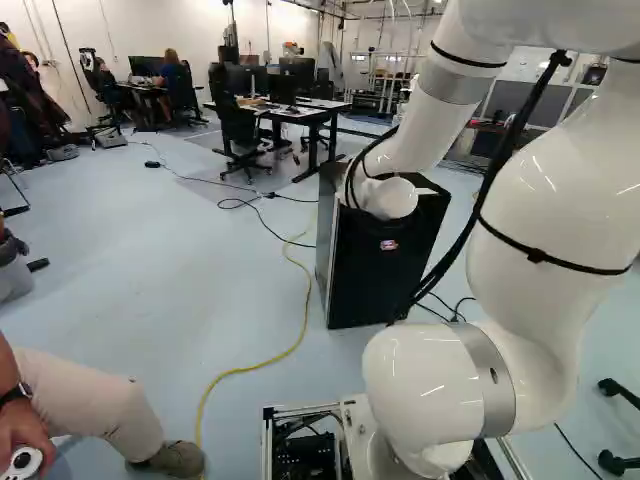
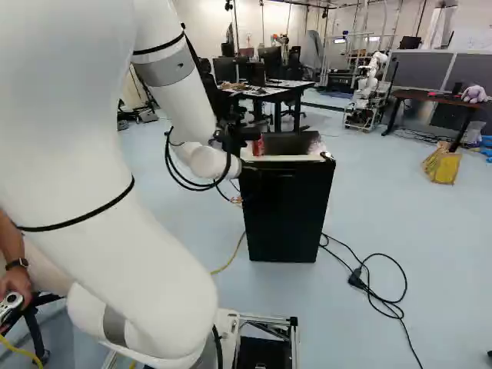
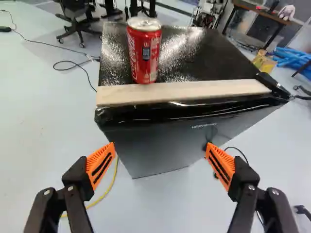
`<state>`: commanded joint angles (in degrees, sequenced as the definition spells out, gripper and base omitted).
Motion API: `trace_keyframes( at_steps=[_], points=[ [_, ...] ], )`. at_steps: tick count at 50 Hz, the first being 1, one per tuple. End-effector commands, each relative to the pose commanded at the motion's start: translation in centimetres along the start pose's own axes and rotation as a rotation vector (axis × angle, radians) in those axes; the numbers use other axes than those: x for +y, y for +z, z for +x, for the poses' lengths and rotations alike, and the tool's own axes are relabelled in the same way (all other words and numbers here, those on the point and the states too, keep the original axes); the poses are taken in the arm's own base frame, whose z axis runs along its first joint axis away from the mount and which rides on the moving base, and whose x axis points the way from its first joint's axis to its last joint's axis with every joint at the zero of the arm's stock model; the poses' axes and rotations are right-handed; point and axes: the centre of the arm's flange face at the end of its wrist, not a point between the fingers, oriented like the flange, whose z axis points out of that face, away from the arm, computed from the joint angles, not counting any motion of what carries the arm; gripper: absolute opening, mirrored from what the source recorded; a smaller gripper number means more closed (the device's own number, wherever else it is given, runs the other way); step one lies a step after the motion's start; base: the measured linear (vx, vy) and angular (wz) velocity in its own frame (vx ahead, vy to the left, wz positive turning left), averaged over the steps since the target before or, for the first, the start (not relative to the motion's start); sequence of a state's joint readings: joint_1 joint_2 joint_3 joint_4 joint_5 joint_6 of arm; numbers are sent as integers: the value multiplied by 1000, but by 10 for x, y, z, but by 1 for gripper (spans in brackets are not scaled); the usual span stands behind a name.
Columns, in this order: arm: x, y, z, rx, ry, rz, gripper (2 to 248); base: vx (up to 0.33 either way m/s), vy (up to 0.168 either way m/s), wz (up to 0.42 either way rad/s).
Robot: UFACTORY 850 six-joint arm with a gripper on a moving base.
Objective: Grab a drink from the fridge
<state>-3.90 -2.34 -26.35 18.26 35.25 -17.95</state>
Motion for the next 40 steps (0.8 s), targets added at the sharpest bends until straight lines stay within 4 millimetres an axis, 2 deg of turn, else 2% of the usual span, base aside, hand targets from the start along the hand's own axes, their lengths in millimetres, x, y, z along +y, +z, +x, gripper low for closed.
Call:
trace_keyframes(
  at_steps=[10, 25, 40],
  points=[
    [-7, -4, 9, 102, -6, -15, 247, 0, 0, 0],
    [-1, -3, 22, 235, 33, -92, 247, 0, 0, 0],
    [-8, 1, 32, 292, 55, -120, 247, 0, 0, 0]
  ],
)
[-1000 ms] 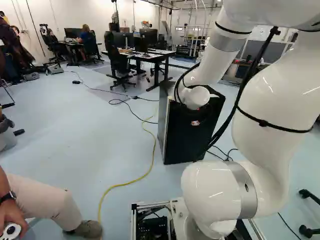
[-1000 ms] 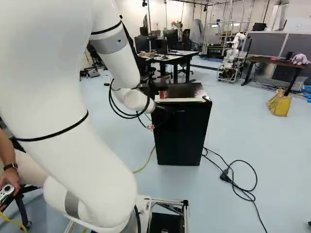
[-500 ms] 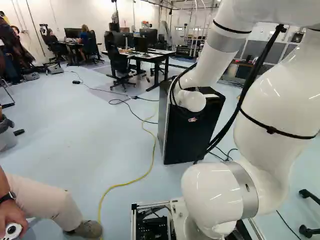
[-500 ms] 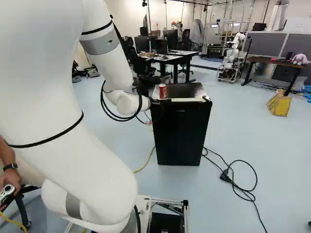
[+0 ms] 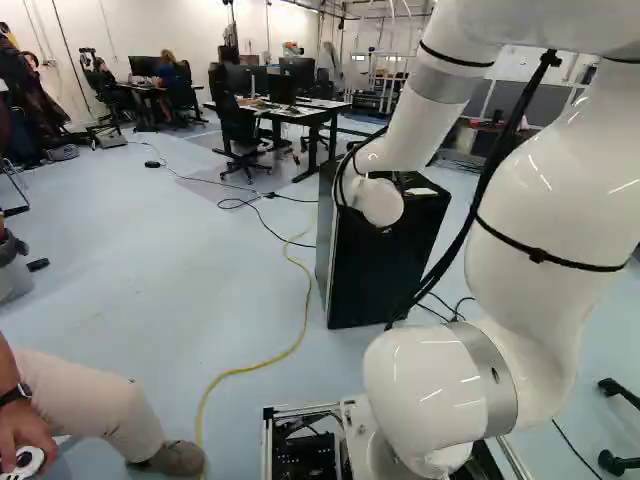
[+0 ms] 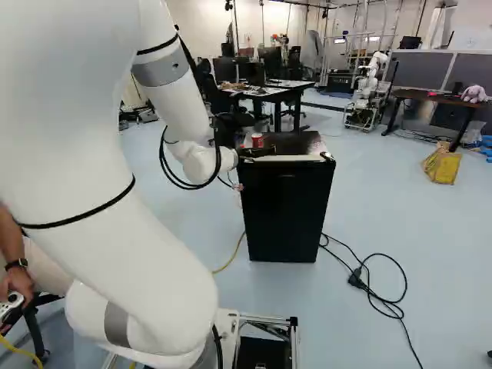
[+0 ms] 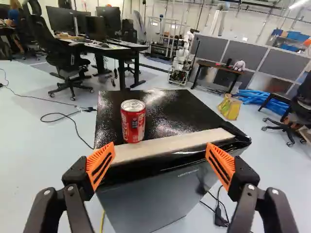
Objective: Grab a drink from the fridge
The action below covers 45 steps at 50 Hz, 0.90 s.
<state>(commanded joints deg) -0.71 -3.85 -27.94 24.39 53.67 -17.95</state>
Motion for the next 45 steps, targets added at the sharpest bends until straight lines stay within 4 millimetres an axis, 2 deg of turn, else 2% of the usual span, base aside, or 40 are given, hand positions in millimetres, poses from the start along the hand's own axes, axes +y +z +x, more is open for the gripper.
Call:
trace_keyframes(
  at_steps=[12, 21, 45],
  points=[
    [-15, 8, 4, 8, -5, 25, 247, 0, 0, 0],
    [-22, 21, 2, -1, -12, 31, 247, 0, 0, 0],
    [-13, 58, -8, -13, -66, 54, 247, 0, 0, 0]
  ],
)
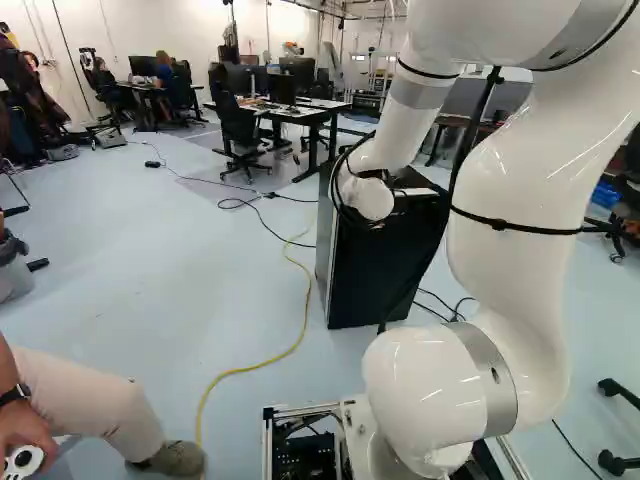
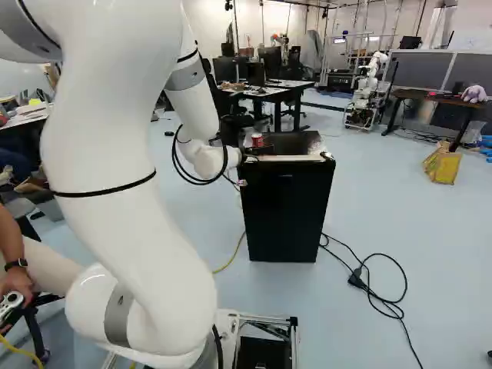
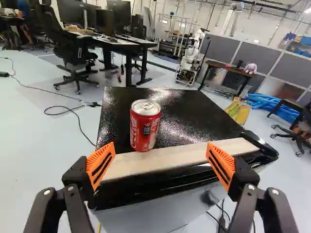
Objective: Grab a drink from the fridge
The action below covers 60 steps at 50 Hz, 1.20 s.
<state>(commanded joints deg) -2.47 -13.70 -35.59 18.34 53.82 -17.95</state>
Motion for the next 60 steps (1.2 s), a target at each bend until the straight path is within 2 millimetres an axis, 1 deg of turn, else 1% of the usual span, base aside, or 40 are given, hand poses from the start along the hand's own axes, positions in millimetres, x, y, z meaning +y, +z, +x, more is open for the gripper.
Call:
trace_keyframes(
  at_steps=[12, 38, 60],
  points=[
    [3, 9, 1, 15, -34, 32, 247, 0, 0, 0],
    [-2, 9, 3, 36, -83, 97, 247, 0, 0, 0],
    [-2, 9, 3, 27, 113, 103, 247, 0, 0, 0]
  ],
)
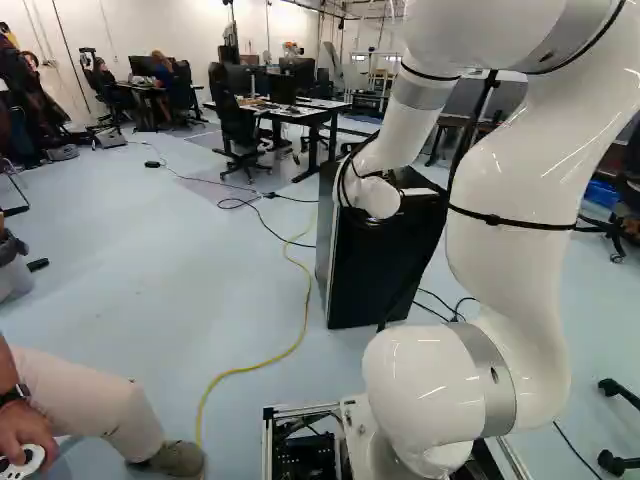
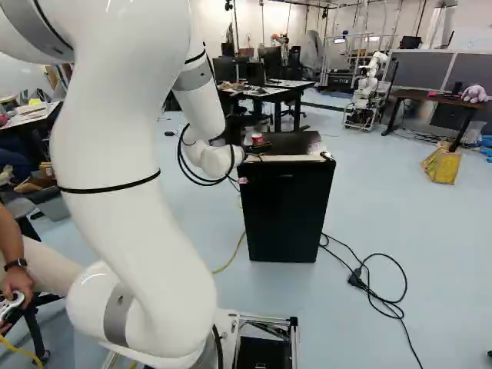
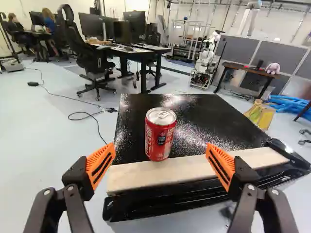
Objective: Grab a drink from the fridge
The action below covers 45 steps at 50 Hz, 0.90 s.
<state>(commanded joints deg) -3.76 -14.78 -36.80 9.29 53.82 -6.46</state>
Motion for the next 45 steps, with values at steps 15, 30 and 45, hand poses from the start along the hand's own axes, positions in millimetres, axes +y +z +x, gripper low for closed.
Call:
trace_keyframes(
  at_steps=[15, 30, 45],
  points=[
    [0, 0, 0, 0, 90, 0, 247, 0, 0, 0],
    [0, 3, 1, 1, 93, 0, 247, 0, 0, 0],
    [-3, 15, 3, 6, 94, 2, 247, 0, 0, 0]
  ],
)
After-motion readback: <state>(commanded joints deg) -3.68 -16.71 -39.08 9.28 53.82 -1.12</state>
